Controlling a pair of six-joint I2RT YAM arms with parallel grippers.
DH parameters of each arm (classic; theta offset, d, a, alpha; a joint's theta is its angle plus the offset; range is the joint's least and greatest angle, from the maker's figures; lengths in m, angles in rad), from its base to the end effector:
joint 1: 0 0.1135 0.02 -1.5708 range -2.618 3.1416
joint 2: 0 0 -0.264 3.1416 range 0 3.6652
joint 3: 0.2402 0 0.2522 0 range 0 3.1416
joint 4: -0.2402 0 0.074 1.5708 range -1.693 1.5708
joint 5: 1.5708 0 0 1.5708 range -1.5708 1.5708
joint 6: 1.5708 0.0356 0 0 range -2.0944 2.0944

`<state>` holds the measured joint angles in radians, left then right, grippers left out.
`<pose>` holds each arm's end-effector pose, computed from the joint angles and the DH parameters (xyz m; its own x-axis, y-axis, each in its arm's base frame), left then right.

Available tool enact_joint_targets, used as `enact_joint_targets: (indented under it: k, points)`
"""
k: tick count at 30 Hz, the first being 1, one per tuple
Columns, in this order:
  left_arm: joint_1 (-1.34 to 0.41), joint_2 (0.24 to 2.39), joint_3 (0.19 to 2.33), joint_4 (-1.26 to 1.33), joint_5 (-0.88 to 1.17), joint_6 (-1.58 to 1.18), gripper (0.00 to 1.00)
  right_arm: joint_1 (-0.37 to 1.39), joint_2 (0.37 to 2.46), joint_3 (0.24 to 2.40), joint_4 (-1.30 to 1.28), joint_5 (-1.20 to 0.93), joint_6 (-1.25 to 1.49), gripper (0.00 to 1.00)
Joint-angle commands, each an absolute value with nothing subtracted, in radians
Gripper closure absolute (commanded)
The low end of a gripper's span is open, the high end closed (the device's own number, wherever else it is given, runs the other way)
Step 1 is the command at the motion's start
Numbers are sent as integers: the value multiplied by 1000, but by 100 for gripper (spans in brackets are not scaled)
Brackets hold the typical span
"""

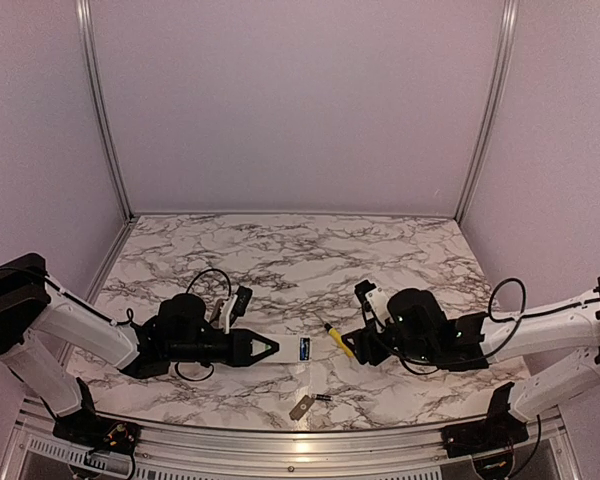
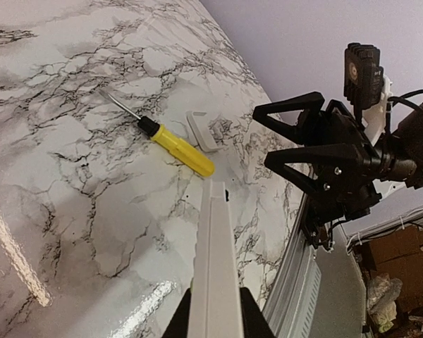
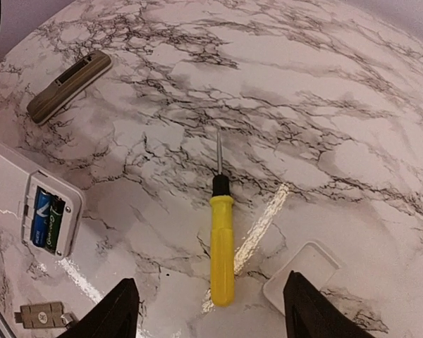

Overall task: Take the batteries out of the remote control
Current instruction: Place the remote control without the battery cover at the center of the board.

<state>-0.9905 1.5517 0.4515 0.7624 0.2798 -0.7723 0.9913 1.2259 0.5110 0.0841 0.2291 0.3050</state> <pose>0.1462 -0.2409 0.1505 -0.7907 -0.0171 -0.6120 0.5513 0.4148 -0.7239 0.1397 0.1987 0.1826 -0.5226 -0.2645 -0.8105 -0.5845 0.8033 0.1147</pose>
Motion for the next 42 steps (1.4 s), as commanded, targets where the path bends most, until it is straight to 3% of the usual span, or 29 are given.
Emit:
enact_joint_targets:
  k: [1, 10, 16, 26, 32, 35, 42]
  points:
    - [-995, 1597, 480, 817, 291, -802, 100, 979, 1327, 519, 137, 246, 299, 34]
    - [-993, 1659, 477, 824, 292, -807, 99, 976, 1483, 553, 174, 249, 286, 44]
    - [-984, 1687, 478, 826, 301, -799, 91, 975, 1560, 577, 175, 246, 281, 51]
    - [-944, 1704, 457, 840, 331, -802, 79, 976, 1580, 586, 158, 243, 290, 80]
    - [-927, 1702, 453, 819, 332, -790, 67, 976, 1580, 600, 141, 239, 286, 93]
    - [-925, 1695, 447, 813, 325, -783, 54, 976, 1572, 613, 124, 238, 280, 99]
    - [-925, 1644, 434, 766, 274, -752, 32, 976, 1514, 629, 90, 234, 266, 100]
